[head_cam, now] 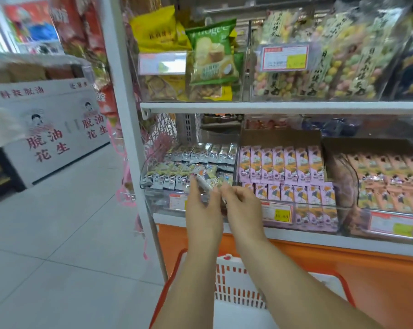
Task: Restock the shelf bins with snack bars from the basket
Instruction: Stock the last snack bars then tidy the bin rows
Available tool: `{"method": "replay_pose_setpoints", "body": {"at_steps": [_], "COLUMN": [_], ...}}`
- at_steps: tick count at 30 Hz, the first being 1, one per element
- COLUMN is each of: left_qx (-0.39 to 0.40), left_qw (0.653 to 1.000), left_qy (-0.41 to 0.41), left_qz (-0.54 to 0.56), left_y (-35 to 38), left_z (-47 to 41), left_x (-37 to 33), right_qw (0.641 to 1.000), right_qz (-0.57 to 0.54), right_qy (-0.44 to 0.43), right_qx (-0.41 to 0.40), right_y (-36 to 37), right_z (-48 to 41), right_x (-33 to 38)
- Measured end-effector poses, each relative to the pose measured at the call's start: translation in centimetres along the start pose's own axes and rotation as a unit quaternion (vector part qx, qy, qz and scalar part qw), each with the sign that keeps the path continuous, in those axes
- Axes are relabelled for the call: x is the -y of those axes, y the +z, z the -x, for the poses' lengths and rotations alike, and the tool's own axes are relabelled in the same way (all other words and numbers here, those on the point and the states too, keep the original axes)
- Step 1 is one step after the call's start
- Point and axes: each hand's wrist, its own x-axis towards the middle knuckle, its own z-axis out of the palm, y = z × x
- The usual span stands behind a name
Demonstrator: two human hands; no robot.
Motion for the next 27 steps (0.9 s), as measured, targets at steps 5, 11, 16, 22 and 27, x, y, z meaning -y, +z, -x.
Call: {"method": "replay_pose_setpoints", "body": {"at_steps": [5, 11, 16, 22, 27], "left_qx": [0.049, 0.077, 0.024, 0.005, 0.038], "left_qw": [0.995, 0.970, 0.932, 0.881, 0.816], "left_qy": [0.013, 0.053, 0.108, 0.096, 0.169], "left_qz": [-0.081, -0.225, -0.346, -0.463, -0.552], "left_y": [-0.1, 0.3, 2.0, 3.8, 4.1], "left_z": [-2.4, -5.1, -8.0, -10.3, -10.3], "left_x": [-1.4, -2.2, -1.3, 1.8, 2.8], "right_qw": [0.994, 0.974, 0.888, 0.876, 0.868], "right_qz": [0.046, 0.135, 0.410, 0.427, 0.428], "right_qy": [-0.079, -0.142, -0.201, -0.211, -0.236], "right_qx": [0.063, 0.118, 0.060, 0.081, 0.086], "right_y": [-1.0, -2.2, -3.3, -3.9, -4.3], "right_z": [-1.1, -3.5, -3.9, -4.0, -4.0], "right_x": [-0.1, -1.5, -3.2, -3.5, -4.0]}}
